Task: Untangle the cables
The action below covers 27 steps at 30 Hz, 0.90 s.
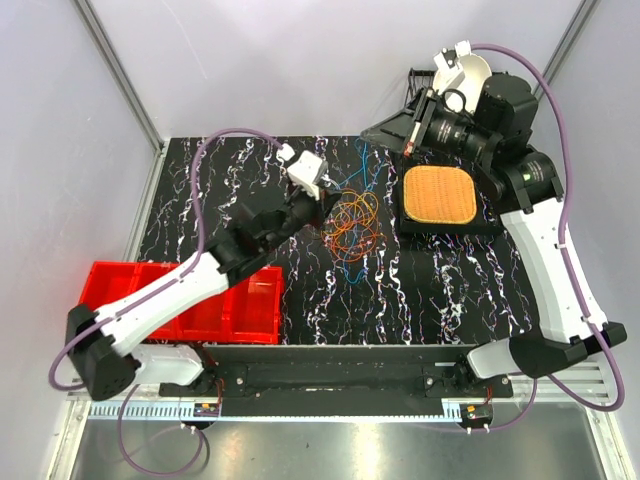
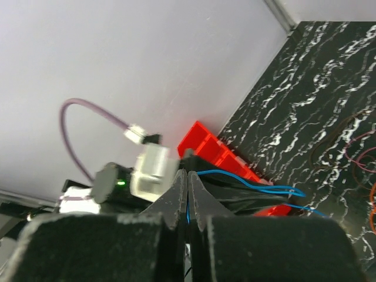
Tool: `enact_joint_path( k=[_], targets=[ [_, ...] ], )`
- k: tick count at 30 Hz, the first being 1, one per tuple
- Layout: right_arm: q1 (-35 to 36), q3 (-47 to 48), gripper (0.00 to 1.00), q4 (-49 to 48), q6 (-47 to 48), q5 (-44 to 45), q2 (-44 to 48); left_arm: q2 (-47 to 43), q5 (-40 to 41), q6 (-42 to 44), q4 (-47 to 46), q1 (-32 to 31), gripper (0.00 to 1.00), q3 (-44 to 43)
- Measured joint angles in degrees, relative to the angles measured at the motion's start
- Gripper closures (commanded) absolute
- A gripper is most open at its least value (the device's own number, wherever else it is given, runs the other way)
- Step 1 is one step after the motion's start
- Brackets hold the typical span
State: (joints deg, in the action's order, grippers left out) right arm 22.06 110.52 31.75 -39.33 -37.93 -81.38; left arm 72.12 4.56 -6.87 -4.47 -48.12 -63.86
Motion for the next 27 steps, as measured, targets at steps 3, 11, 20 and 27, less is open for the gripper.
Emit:
enact_joint_path(
  k=[3,11,20,27],
  targets=[
    [0.0,-2.93,1.0,-0.24,1.53,2.34,1.53,-4.39,0.22,-1.11,5.11,0.0,1.0,-0.04],
    [0.46,-24.9,1.0,-9.22,2.49,2.45,7.52,-23.12,8.02,-8.98,17.86,0.0,1.0,-1.11],
    [12.46,-39.76,1.0,-15.39,0.85,0.83,2.89,-26.4,13.22,-16.41,18.78,-0.11,1.0,-2.54],
    [13.09,-41.66,0.62,-20.57,0.85,0.76,2.4,-25.14,16.63,-16.09,22.84,-0.22,1.0,-5.95]
  ],
)
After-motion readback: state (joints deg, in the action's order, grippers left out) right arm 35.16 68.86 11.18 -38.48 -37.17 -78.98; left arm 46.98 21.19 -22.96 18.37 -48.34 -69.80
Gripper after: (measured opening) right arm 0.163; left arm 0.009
